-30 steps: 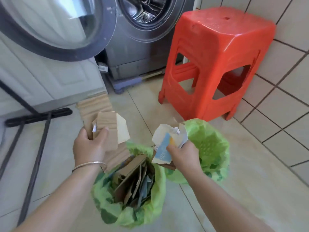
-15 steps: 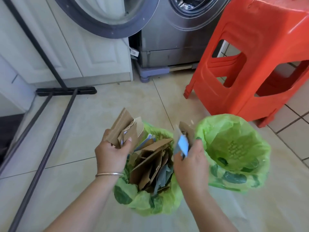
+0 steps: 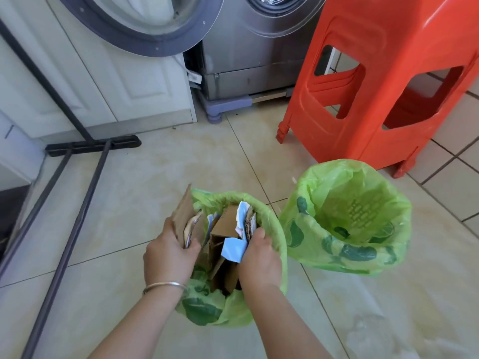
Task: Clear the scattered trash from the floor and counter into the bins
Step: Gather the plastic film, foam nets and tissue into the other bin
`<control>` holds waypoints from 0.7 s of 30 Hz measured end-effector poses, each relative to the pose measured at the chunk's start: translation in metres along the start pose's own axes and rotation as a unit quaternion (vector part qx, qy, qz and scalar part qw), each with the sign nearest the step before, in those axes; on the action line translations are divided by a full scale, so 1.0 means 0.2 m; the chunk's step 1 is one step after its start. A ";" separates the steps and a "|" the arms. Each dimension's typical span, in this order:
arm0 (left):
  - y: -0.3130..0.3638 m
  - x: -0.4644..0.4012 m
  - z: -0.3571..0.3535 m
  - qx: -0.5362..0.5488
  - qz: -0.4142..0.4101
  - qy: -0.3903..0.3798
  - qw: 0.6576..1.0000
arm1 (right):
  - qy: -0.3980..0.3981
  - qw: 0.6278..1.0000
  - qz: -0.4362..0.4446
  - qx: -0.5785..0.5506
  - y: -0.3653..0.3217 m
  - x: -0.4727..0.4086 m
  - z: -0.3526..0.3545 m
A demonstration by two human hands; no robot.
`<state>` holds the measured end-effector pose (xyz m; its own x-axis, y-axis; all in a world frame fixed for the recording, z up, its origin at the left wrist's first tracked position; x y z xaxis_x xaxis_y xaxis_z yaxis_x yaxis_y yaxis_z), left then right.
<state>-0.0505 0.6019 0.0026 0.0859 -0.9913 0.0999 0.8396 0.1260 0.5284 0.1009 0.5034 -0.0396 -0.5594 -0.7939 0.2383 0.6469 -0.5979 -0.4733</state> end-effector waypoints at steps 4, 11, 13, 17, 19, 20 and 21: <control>0.03 -0.04 -0.15 -0.129 -0.043 -0.082 0.987 | -0.027 0.999 0.011 0.014 -0.02 0.01 0.00; 0.03 0.01 -0.16 -0.029 -0.023 -0.115 0.993 | 0.055 0.995 0.074 -0.044 -0.09 0.08 0.15; 0.09 0.04 -0.10 0.029 -0.072 -0.082 0.994 | 0.121 0.984 0.123 -0.036 -0.14 0.09 0.24; 0.20 0.03 -0.06 -0.018 -0.197 -0.016 0.980 | 0.114 0.976 0.187 0.015 -0.23 0.06 0.27; 0.21 0.01 -0.10 -0.043 -0.220 -0.036 0.974 | 0.078 0.979 0.184 0.038 -0.23 0.03 0.21; 0.20 0.00 -0.14 -0.059 -0.208 -0.065 0.974 | 0.075 0.980 0.179 0.042 -0.22 0.02 0.19; 0.17 -0.01 -0.18 -0.085 -0.188 -0.090 0.974 | 0.075 0.981 0.172 0.042 -0.21 0.01 0.17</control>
<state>-0.0027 0.6063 -0.0097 -0.3272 -0.9416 0.0800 0.8718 -0.2681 0.4100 0.0903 0.5223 0.0098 -0.3666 -0.9288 -0.0546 0.8478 -0.3093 -0.4308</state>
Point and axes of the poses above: each hand's wrist, its own x-axis away from the middle knuckle, its own z-axis out of the back of the hand, y = z × x, the point moved 7 cm from there along -x, towards the middle knuckle, and after that the axes turned 14 degrees about z, right-handed, at the moved point
